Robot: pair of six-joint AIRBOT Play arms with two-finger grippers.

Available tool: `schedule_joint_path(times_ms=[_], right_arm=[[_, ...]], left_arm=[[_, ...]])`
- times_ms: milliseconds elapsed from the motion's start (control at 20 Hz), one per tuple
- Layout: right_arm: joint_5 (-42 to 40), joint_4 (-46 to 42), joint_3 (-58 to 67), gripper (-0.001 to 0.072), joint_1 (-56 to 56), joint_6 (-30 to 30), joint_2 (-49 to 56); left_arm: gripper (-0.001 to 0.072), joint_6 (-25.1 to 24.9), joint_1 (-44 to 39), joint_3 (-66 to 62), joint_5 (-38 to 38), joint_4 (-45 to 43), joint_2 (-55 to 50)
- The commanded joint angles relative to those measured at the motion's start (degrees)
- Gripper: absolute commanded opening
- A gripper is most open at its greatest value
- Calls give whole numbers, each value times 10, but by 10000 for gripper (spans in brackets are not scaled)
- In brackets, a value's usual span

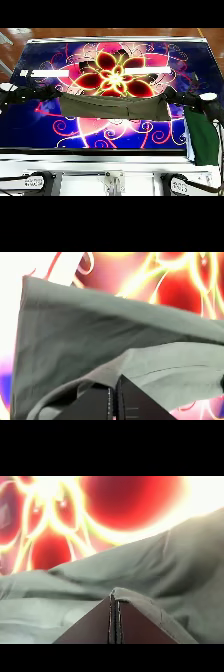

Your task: Fold the shirts.

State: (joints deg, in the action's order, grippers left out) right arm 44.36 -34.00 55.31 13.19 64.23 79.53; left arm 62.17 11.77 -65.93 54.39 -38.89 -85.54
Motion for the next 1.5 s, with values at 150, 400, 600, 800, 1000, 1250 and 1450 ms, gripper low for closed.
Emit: schedule_joint_path(times_ms=[150, 400, 600, 800, 1000, 1250, 1450], right_arm=[[-42, -170, 23, 59, -9, 137, 61], [-44, -184, 31, 661, 10, 81, 60], [19, -266, 34, 665, 52, 140, 66], [76, -234, 34, 675, 73, 130, 108], [72, -129, 34, 678, 55, 116, 154], [95, -58, 38, 60, 38, 96, 166], [118, -47, 54, 59, 38, 77, 92]], left_arm=[[195, 69, -8, -31, 1, 16, -99], [660, 69, 11, -68, 47, 16, -98], [654, 91, 37, -114, 162, 17, -95], [648, 90, 35, -119, 226, 17, -82], [647, 90, 21, -119, 226, 40, -59], [616, 65, 1, -119, 206, 103, -40], [130, 55, -49, -118, 144, 106, -45]])
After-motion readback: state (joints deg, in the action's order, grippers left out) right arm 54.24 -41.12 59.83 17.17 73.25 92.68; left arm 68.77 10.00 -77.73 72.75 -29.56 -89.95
